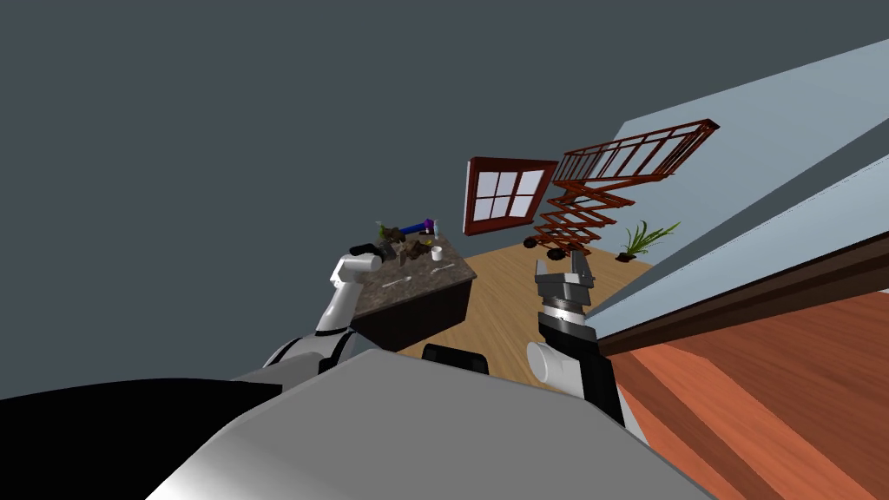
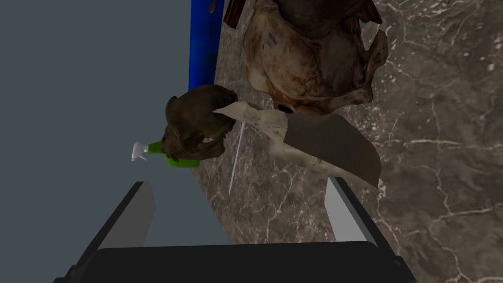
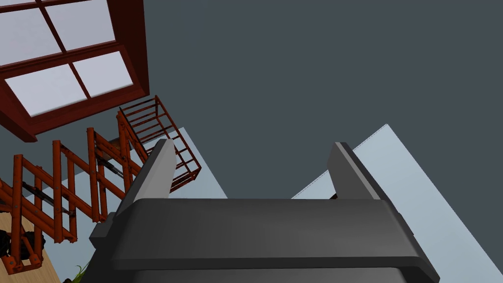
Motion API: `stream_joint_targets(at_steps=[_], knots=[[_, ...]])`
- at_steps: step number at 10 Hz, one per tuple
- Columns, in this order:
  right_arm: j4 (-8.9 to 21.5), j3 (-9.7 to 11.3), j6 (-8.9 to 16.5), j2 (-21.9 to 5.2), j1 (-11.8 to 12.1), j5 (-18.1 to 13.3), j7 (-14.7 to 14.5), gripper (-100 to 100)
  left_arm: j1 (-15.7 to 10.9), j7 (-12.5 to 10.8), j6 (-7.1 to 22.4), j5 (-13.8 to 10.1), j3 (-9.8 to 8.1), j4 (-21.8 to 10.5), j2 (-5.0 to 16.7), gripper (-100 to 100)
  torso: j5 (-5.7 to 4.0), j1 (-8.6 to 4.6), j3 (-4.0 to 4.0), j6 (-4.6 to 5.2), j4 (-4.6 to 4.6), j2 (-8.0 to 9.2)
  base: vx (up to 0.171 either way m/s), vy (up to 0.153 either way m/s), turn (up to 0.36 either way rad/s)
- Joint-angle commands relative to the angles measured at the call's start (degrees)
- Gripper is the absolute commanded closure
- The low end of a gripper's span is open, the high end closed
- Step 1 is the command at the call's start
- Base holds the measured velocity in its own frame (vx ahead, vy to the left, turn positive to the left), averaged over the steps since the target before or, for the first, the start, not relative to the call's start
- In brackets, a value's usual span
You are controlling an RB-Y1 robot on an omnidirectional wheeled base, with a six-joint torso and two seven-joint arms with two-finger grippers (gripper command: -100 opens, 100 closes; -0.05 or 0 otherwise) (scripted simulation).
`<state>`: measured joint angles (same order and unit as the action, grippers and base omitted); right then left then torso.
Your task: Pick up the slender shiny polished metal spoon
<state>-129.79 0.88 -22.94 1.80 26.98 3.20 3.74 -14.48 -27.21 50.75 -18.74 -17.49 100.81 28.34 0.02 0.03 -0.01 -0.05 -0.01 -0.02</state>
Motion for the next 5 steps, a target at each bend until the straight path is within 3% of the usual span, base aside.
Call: stream_joint_targets(at_steps=[1,5], knots=[[0.0,0.0,0.0,0.0,0.0,0.0,0.0,0,-1.35,-1.23,2.86,-0.93,0.3,-1.72,0.86,-100,0.0,0.0,0.0,0.0,0.0,0.0,0.005,0.011,-0.074],[0.0,0.0,0.0,0.0,0.0,0.0,0.0,0,-2.35,-2.28,8.86,-2.05,0.6,-3.46,1.7,-100,0.0,0.0,-0.01,0.03,-0.01,-0.02,0.004,0.012,-0.051]])
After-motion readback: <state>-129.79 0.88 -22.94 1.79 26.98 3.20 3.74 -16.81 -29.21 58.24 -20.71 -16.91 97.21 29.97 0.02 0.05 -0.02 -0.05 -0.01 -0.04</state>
